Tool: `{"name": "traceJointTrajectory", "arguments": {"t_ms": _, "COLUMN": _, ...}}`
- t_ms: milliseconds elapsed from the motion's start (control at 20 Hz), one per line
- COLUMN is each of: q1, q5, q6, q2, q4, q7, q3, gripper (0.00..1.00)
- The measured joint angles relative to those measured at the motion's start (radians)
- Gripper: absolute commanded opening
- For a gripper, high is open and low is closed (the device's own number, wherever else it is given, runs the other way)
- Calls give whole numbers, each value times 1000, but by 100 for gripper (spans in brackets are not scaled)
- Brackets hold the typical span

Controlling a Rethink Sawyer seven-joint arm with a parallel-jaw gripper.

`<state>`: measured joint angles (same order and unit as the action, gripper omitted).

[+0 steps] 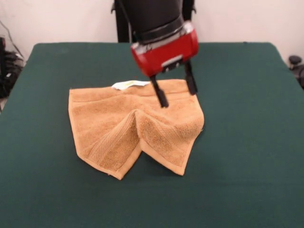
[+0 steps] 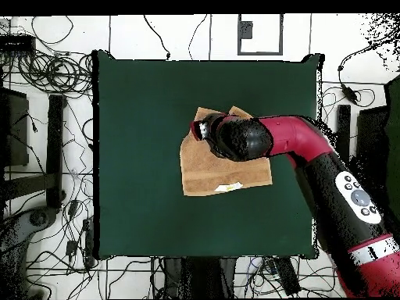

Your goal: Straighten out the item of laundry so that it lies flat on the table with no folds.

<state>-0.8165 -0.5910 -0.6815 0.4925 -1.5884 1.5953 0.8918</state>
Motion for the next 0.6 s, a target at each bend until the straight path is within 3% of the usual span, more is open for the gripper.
{"name": "traceJointTrajectory", "arguments": {"t_ms": 400, "q1": -94, "q5": -63, "q6": 2, "q2": -129, "q4": 77, "q7": -5, "q3": -1, "gripper": 100}}
{"name": "traceJointTrajectory", "arguments": {"t_ms": 600, "q1": -118, "q5": -82, "q6": 2, "q2": -152, "q4": 103, "q7": -18, "q3": -1, "gripper": 100}}
